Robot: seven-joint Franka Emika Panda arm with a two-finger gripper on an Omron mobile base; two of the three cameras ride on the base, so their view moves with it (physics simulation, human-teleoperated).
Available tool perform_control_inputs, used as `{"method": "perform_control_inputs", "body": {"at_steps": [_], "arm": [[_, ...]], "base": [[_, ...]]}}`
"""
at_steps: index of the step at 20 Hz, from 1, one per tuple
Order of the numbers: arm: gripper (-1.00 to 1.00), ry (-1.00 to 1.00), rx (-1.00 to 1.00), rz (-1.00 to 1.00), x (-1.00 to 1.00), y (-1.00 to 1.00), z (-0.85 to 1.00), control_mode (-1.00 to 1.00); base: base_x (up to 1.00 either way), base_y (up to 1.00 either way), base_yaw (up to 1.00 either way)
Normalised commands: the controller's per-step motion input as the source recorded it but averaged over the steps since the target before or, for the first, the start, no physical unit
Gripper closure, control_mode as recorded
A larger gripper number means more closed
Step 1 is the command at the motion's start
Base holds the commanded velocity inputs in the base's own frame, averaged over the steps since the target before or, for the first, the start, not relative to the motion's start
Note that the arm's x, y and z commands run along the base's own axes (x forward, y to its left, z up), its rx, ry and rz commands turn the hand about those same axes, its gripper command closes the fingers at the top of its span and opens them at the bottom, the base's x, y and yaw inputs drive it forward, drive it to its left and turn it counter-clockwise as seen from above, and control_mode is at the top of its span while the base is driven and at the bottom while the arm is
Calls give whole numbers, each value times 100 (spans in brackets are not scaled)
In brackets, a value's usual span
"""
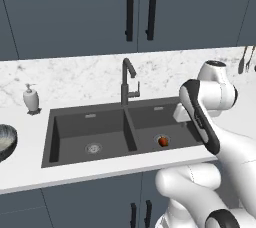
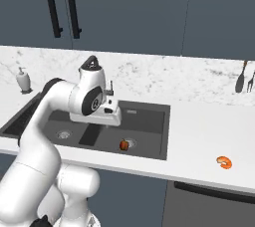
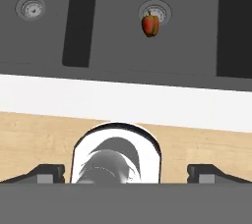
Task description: Pick the bell pepper from the sink and place it in the bowl. Then pick the bowl and place it in the microwave. Then close the microwave door and press the start button.
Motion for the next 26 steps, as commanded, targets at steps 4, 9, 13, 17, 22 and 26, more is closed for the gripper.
{"method": "perform_control_inputs", "body": {"at_steps": [4,9,13,17,22,26], "arm": [[-100,4,0,4,51,-23,-54,-100],[-100,5,2,1,55,-22,-48,-100],[-100,8,3,0,58,-9,-49,-100],[-100,7,1,0,62,0,-45,-100],[-100,9,0,0,58,0,-36,-100],[-100,10,0,0,37,-1,-21,-100]], "base": [[0,0,0],[0,0,0],[0,0,0],[0,0,0],[0,0,0],[0,0,0]]}}
